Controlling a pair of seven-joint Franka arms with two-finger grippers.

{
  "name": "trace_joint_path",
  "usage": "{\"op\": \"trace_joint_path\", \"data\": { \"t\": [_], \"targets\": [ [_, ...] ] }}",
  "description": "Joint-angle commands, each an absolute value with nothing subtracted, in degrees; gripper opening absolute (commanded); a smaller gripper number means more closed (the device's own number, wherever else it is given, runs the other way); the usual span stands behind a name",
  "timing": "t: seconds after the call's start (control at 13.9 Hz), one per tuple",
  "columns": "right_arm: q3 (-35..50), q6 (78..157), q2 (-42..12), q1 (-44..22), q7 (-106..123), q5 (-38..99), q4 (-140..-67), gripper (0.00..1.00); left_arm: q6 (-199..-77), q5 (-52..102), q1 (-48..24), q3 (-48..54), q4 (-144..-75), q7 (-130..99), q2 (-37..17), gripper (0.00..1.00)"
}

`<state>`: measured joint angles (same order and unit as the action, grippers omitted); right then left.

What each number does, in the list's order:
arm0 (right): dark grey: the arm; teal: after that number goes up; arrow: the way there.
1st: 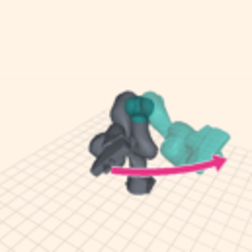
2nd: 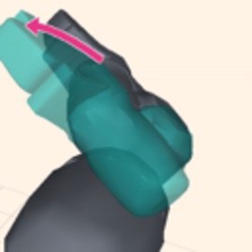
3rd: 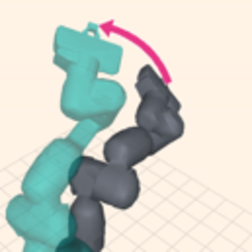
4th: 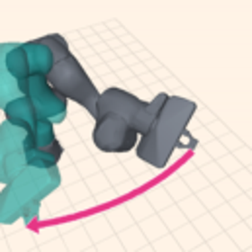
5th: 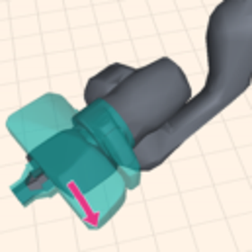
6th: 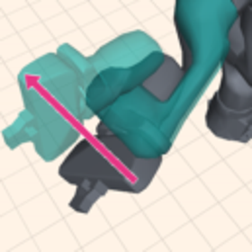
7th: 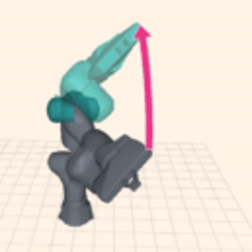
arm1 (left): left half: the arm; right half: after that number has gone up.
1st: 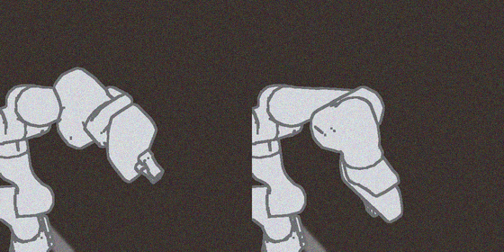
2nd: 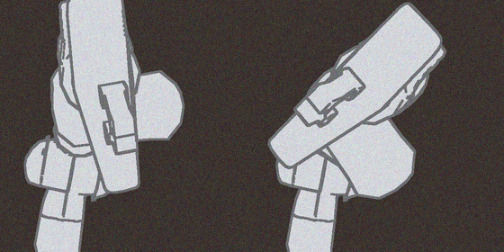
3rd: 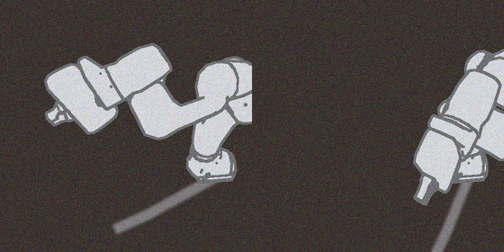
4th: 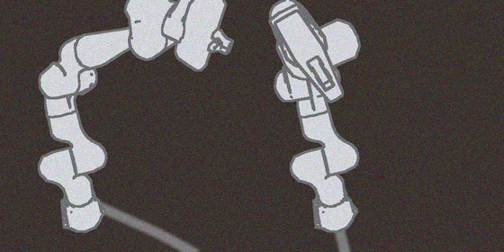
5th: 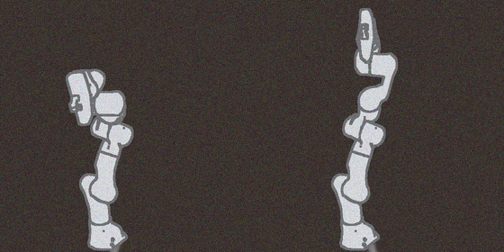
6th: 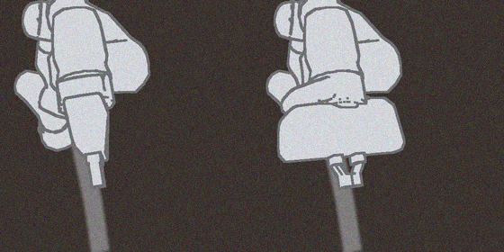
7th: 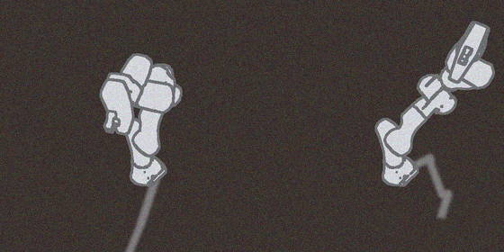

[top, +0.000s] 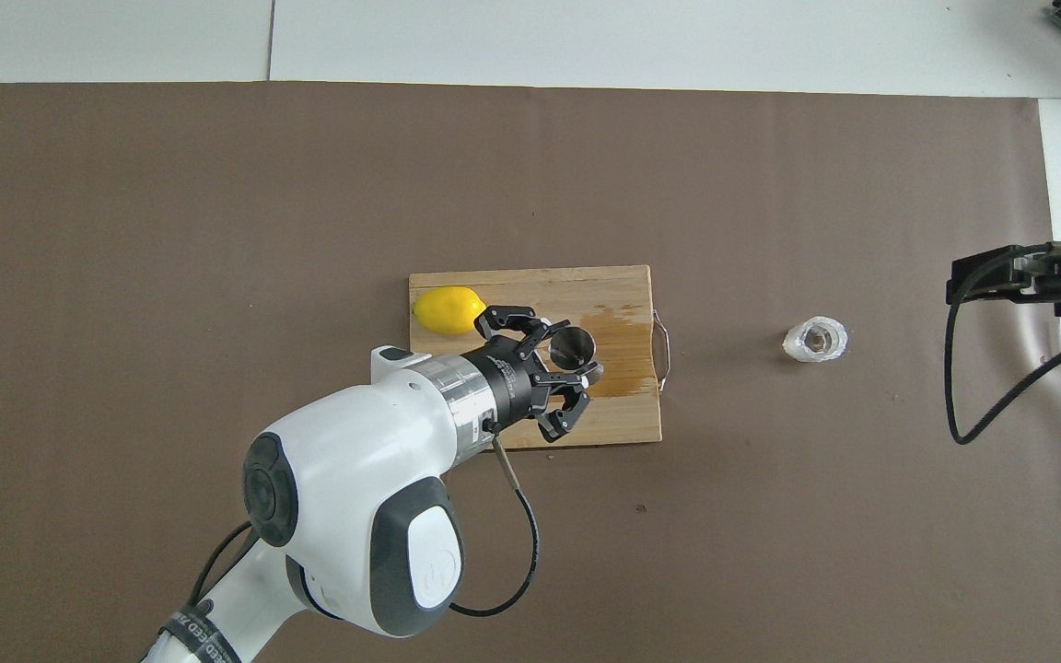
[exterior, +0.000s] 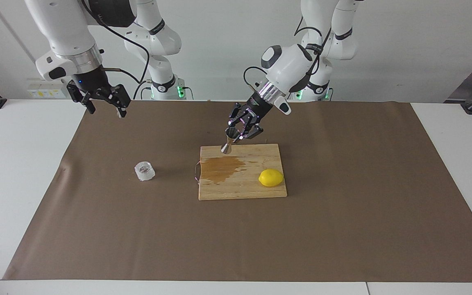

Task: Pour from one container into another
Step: 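Lower the jigger onto the board beside the stain and open the left gripper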

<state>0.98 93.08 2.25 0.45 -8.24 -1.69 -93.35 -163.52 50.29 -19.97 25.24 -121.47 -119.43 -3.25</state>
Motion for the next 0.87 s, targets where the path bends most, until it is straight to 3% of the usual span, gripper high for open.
{"op": "trace_joint_path", "data": {
  "t": [0.0,0.22,0.79],
  "targets": [
    [1.2,92.5,2.9,1.2,-7.9,-0.5,-93.9,1.00,-167.6,48.8,-22.4,24.4,-119.7,-120.5,-6.0,0.00],
    [1.2,92.5,2.9,1.2,-7.9,-0.5,-93.9,1.00,-169.5,45.8,-25.0,24.3,-118.6,-120.5,-11.4,0.00],
    [1.2,92.5,2.9,1.2,-7.9,-0.4,-93.9,1.00,-168.8,38.9,-25.8,24.1,-117.0,-120.1,-14.5,0.00]
  ]
}}
